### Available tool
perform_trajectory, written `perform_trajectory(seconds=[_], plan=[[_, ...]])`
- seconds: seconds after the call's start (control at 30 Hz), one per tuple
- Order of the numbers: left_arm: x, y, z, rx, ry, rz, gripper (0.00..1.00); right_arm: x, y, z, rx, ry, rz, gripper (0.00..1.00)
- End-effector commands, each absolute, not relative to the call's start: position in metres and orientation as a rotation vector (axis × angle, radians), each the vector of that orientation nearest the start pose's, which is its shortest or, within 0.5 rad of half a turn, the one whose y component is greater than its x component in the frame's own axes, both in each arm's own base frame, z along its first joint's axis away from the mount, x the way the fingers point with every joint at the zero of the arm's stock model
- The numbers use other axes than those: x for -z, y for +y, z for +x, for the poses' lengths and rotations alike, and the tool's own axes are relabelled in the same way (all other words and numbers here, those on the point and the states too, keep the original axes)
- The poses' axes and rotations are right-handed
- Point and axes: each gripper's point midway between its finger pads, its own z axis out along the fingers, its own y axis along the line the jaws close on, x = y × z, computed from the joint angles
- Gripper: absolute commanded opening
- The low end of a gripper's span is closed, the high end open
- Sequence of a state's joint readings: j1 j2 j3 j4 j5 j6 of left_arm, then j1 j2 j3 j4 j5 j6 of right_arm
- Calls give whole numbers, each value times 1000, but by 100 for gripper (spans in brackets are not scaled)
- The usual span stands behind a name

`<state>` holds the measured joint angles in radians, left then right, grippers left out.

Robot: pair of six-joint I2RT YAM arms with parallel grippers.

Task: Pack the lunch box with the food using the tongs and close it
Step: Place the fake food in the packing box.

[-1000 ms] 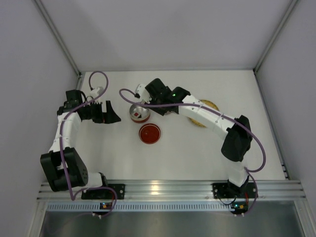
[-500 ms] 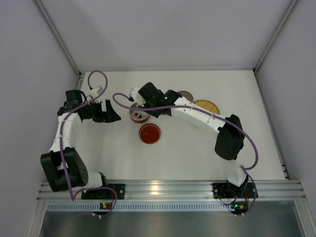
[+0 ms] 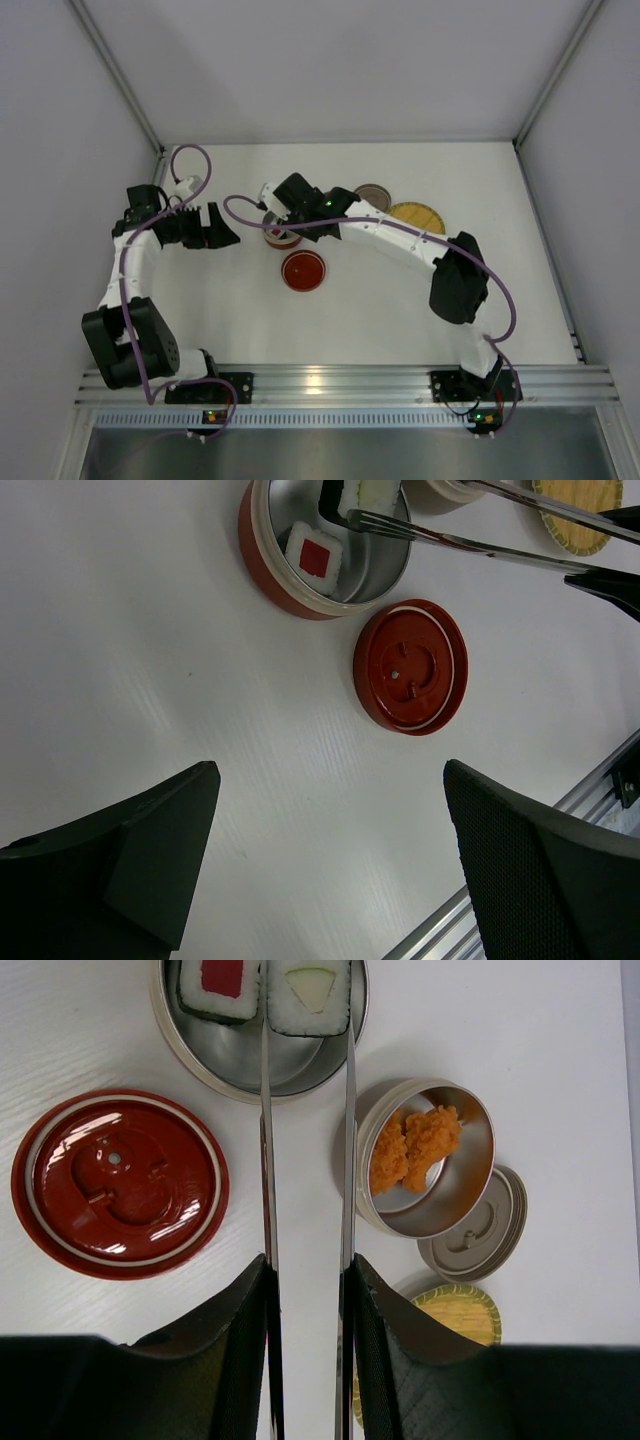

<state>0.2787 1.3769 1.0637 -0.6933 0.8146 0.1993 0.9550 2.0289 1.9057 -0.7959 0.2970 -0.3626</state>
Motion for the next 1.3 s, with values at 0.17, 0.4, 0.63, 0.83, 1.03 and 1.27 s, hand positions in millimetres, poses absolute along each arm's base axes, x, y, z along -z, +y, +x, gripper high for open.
perform_trajectory(seconds=[0.17, 0.4, 0.63, 0.83, 1.03, 1.27], plan=[[-177, -21, 328, 734, 2227, 154, 98, -183, 390, 351, 92, 1944, -1295, 31], [-175, -20, 328, 721, 2227, 153, 98, -173, 393, 351, 88, 1964, -1296, 31], [-174, -19, 328, 710, 2227, 158, 98, -168, 395, 351, 88, 1971, -1301, 31], [-173, -19, 329, 711, 2229, 156, 98, -162, 397, 349, 75, 1981, -1314, 32], [-172, -19, 328, 711, 2230, 158, 98, -165, 396, 347, 65, 1983, -1312, 47], [-171, -20, 327, 717, 2234, 159, 98, -174, 397, 345, 42, 1977, -1304, 52]])
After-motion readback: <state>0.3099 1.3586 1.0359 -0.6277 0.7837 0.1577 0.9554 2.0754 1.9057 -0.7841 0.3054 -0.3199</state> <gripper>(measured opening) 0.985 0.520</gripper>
